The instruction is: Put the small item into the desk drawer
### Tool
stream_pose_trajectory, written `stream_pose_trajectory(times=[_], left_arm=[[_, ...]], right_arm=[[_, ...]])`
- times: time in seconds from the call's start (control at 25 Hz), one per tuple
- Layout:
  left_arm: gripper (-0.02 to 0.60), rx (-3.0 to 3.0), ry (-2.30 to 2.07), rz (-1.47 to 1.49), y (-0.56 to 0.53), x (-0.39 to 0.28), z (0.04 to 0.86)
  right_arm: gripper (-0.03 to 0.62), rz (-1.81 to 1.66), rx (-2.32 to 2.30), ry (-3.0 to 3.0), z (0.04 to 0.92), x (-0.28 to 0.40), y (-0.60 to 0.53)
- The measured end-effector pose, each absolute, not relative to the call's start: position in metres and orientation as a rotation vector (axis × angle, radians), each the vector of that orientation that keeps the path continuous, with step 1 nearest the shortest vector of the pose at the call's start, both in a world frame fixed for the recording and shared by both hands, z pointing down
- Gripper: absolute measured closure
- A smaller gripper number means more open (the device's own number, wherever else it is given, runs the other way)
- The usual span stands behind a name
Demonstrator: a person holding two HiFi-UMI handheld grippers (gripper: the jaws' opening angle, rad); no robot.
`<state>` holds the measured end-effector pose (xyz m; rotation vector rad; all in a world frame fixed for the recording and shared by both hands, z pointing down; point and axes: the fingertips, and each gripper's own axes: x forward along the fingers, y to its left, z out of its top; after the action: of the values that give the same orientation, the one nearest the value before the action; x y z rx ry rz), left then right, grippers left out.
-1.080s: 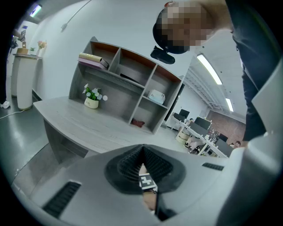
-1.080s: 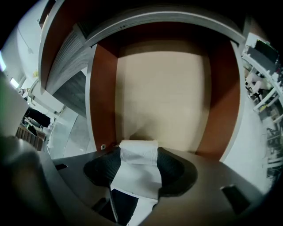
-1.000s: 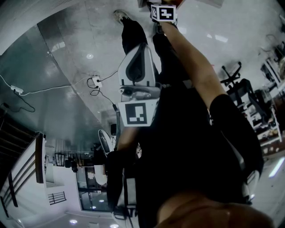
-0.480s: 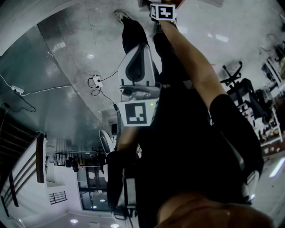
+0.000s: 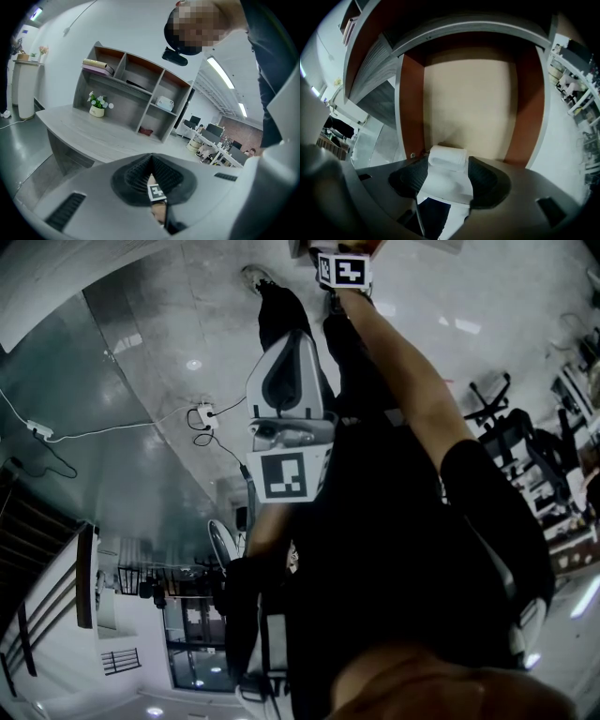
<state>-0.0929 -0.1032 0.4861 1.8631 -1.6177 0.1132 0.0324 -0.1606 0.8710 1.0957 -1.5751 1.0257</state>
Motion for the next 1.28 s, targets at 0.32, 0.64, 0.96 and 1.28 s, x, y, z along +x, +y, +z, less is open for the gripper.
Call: stream_pose_trajectory(times=[0.32,0.64,0.96,1.28], left_arm=[[0.583,1.895,-1.642,0.091,-0.102,-0.09,0.466],[0.583,1.951,-1.68,0.066,-0.093,-0.079,0.435],[0.583,1.988,-1.756,0.047,-0.078,-0.068,0.398],[0.583,2.021,-1.818,0.023,-0.062,-0.054,0.37]], right_arm=[[0.336,1.016,1.09,-1.604,0.846,0.032,-0.159],[0.376,0.996,1.06,-1.682,0.799,0.025,-0.151],[0.479,0.961,1.087,-1.746,0.746,0.044,-0.144],[0.541,0.912,1.098,-1.88,0.686,0.053,-0.141]])
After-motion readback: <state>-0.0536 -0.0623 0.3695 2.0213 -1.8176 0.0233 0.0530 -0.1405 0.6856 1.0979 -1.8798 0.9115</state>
